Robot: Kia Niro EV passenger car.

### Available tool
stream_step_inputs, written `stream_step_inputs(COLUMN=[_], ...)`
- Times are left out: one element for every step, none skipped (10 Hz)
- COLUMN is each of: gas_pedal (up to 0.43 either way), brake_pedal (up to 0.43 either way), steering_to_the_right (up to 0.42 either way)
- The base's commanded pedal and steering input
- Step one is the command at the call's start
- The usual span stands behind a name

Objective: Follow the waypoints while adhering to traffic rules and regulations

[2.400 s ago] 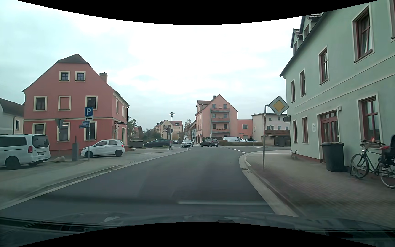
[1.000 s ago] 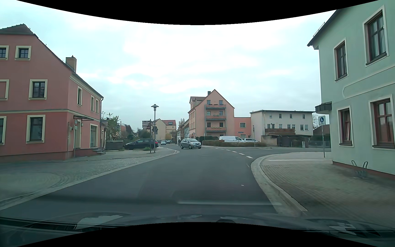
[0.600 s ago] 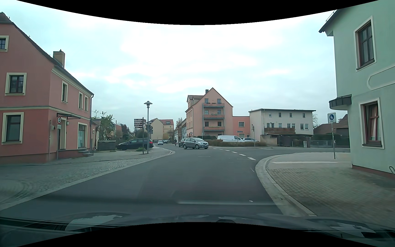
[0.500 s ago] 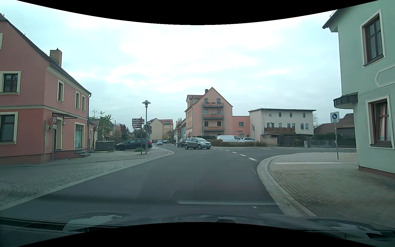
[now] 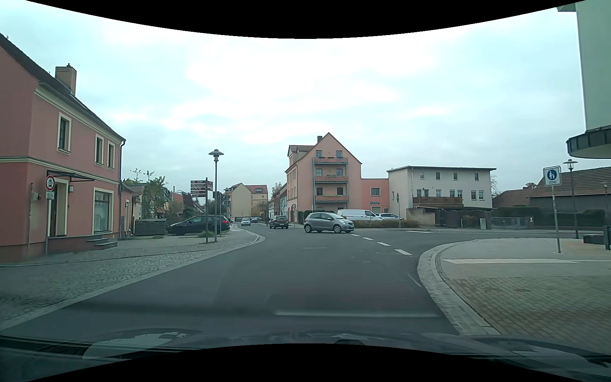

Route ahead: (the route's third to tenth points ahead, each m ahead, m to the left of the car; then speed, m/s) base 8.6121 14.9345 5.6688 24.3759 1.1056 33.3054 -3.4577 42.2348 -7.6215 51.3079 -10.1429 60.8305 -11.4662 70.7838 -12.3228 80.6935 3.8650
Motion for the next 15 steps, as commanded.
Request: stream_step_inputs(gas_pedal=[0.000, 0.000, 0.000, 0.000, 0.000, 0.000, 0.000, 0.000, 0.000, 0.000, 0.000, 0.000, 0.000, 0.008, 0.028], brake_pedal=[0.000, 0.000, 0.000, 0.000, 0.000, 0.000, 0.000, 0.000, 0.000, 0.000, 0.000, 0.000, 0.000, 0.000, 0.000], steering_to_the_right=[-0.085, -0.116, -0.140, -0.171, -0.202, -0.225, -0.259, -0.293, -0.326, -0.364, -0.403, -0.434, -0.471, -0.504, -0.528])
